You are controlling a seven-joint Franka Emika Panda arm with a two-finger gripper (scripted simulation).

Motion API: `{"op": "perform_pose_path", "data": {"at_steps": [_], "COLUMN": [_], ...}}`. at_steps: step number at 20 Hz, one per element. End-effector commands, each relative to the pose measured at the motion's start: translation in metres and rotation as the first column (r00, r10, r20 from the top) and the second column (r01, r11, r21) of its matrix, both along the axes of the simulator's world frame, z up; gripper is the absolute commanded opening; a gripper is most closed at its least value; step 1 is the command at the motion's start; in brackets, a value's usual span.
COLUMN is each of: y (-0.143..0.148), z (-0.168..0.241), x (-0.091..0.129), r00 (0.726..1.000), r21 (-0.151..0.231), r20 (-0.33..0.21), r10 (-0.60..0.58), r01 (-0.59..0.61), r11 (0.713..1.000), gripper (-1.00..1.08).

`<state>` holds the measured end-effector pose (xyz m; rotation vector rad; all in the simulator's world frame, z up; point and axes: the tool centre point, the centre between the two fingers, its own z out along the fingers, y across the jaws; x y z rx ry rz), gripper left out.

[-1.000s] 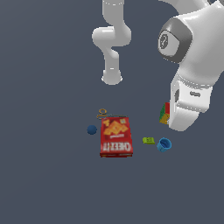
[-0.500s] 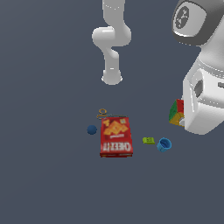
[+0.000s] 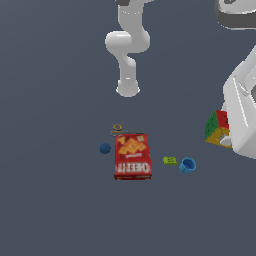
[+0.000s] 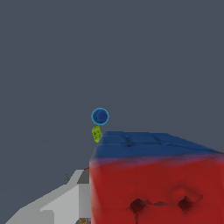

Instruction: Pick up a designated object from a clutter of objects.

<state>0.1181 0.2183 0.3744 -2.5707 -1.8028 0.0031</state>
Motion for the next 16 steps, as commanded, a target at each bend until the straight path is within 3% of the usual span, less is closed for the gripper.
{"op": "perform_pose_path", "data": {"at_steps": [1, 16], "y": [0.001, 0.003], "z": [0.009, 0.028], "x": [0.006, 0.021], "r00": [1.000, 1.000], "r21": [0.000, 0.000], "r20": [0.002, 0.002], "r10": [0.000, 0.001], "r01": [0.000, -0.001], "r11": [1.000, 1.000], "gripper": [-1.00, -1.00]}}
